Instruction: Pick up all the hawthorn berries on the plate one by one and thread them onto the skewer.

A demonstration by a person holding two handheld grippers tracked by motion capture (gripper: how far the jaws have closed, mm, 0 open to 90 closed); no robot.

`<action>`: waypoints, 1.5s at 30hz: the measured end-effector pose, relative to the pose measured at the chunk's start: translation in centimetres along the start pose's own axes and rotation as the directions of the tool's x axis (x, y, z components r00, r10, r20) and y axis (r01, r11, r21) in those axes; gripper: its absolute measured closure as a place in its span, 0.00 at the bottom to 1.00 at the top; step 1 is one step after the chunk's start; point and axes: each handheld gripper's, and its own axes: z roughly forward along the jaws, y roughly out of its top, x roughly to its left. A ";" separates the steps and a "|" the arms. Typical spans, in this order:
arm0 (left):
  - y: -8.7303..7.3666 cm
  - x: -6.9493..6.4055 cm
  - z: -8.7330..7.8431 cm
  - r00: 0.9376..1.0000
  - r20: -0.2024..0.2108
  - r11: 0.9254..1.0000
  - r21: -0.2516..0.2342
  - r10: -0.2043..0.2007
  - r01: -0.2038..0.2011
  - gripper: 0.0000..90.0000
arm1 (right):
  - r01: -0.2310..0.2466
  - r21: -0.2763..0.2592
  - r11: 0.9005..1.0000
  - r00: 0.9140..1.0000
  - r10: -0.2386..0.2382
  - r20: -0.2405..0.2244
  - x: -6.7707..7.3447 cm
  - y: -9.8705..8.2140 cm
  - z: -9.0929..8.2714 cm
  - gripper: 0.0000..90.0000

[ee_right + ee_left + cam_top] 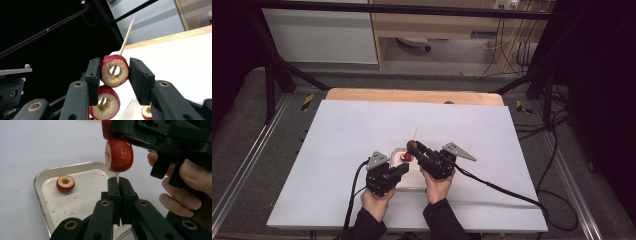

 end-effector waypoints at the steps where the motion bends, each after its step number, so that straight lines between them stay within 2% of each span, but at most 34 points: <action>1: 0.0 0.2 0.0 1.000 0.007 1.000 -0.002 0.000 0.000 0.99 | -0.006 0.000 1.000 1.000 0.006 -0.006 0.0 0.1 0.0 0.69; 5: 0.0 0.7 -0.4 0.999 0.017 0.999 0.008 0.041 -0.041 0.99 | 0.015 0.011 1.000 1.000 -0.015 -0.009 0.0 0.7 -0.2 0.59; 10: -0.4 2.0 -1.1 0.997 0.019 0.996 0.032 0.080 -0.080 0.98 | 0.081 0.064 0.995 0.997 -0.081 -0.007 -0.1 2.1 -1.0 0.49; 13: -0.8 3.0 -1.7 0.995 0.015 0.993 0.056 0.102 -0.102 0.98 | 0.130 0.150 0.980 0.991 -0.131 -0.007 -0.5 2.7 -1.5 0.40; 15: -1.1 3.6 -2.3 0.992 0.013 0.989 0.072 0.127 -0.127 0.98 | 0.176 0.208 0.962 0.984 -0.180 -0.001 -0.8 2.9 -1.8 0.34; 16: -1.3 3.9 -2.6 0.990 0.005 0.987 0.079 0.142 -0.142 0.98 | 0.194 0.245 0.950 0.980 -0.200 0.002 -0.9 2.9 -1.9 0.30; 18: -1.7 4.5 -3.1 0.986 0.005 0.982 0.094 0.167 -0.167 0.98 | 0.237 0.314 0.919 0.969 -0.249 -0.001 -1.2 2.8 -2.1 0.25; 19: -1.9 4.7 -3.4 0.983 0.002 0.978 0.101 0.185 -0.184 0.98 | 0.259 0.347 0.901 0.961 -0.275 -0.004 -1.3 2.8 -2.1 0.23; 21: -2.4 5.2 -3.9 0.976 -0.007 0.968 0.127 0.219 -0.217 0.98 | 0.280 0.402 0.872 0.953 -0.302 -0.007 -1.4 2.7 -2.2 0.21; 22: -2.5 5.5 -4.2 0.973 -0.010 0.964 0.136 0.230 -0.227 0.98 | 0.285 0.423 0.860 0.951 -0.309 -0.013 -1.5 2.8 -2.2 0.19; 23: -2.7 5.8 -4.5 0.973 -0.010 0.964 0.136 0.230 -0.227 0.98 | 0.287 0.440 0.851 0.950 -0.310 -0.019 -1.6 2.8 -2.1 0.18; 25: -2.9 6.2 -5.1 0.968 -0.013 0.957 0.152 0.251 -0.247 0.98 | 0.270 0.476 0.837 0.954 -0.299 -0.015 -1.8 3.0 -2.0 0.16; 27: -3.0 6.6 -5.8 0.960 -0.026 0.949 0.163 0.278 -0.271 0.98 | 0.277 0.516 0.811 0.949 -0.314 -0.017 -1.9 3.3 -1.7 0.14; 28: -3.0 6.9 -6.0 0.960 -0.022 0.948 0.165 0.281 -0.273 0.98 | 0.284 0.536 0.795 0.945 -0.325 -0.019 -1.9 3.4 -1.6 0.14; 31: -3.1 7.2 -6.4 0.958 -0.015 0.944 0.176 0.288 -0.281 0.98 | 0.308 0.598 0.740 0.932 -0.361 -0.034 -1.8 3.7 -0.7 0.12; 32: -3.2 7.3 -6.4 0.957 -0.007 0.942 0.180 0.289 -0.283 0.98 | 0.312 0.611 0.727 0.930 -0.366 -0.038 -1.7 3.8 -0.3 0.12; 34: -3.2 7.4 -6.4 0.953 -0.011 0.937 0.188 0.303 -0.296 0.98 | 0.304 0.645 0.701 0.929 -0.367 -0.040 -1.6 4.1 0.6 0.12; 36: -3.3 7.6 -6.4 0.951 -0.004 0.933 0.191 0.310 -0.304 0.98 | 0.309 0.678 0.667 0.924 -0.381 -0.047 -1.3 4.3 1.5 0.13; 39: -3.4 7.7 -6.5 0.948 -0.003 0.930 0.192 0.319 -0.313 0.98 | 0.329 0.724 0.607 0.911 -0.406 -0.074 -0.8 4.4 3.1 0.15; 41: -3.4 7.7 -6.6 0.946 -0.004 0.929 0.191 0.325 -0.318 0.98 | 0.341 0.755 0.560 0.901 -0.424 -0.093 -0.6 4.4 4.2 0.17; 42: -3.4 7.8 -6.7 0.945 -0.001 0.927 0.191 0.328 -0.322 0.98 | 0.332 0.773 0.541 0.899 -0.429 -0.086 -0.5 4.3 4.8 0.18; 44: -3.4 8.0 -6.8 0.946 -0.001 0.929 0.187 0.325 -0.319 0.98 | 0.340 0.792 0.507 0.892 -0.440 -0.101 -0.4 4.2 5.8 0.22; 45: -3.4 8.1 -6.9 0.946 0.002 0.930 0.186 0.323 -0.318 0.98 | 0.337 0.800 0.497 0.893 -0.439 -0.104 -0.3 4.2 6.2 0.23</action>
